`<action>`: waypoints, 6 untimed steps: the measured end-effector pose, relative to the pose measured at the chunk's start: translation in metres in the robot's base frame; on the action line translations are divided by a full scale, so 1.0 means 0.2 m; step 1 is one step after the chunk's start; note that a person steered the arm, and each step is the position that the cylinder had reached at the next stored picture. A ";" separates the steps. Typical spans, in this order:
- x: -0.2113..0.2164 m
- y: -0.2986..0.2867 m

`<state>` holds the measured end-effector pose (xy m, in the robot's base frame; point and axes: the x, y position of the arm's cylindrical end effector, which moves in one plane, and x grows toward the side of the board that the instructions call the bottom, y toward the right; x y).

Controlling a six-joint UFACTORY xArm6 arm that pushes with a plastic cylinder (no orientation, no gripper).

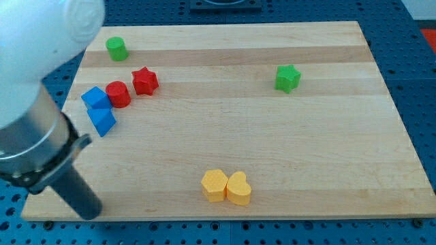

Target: Place the blue cube into the red circle

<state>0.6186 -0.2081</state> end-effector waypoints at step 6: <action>-0.99 -0.25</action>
<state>0.4215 -0.2571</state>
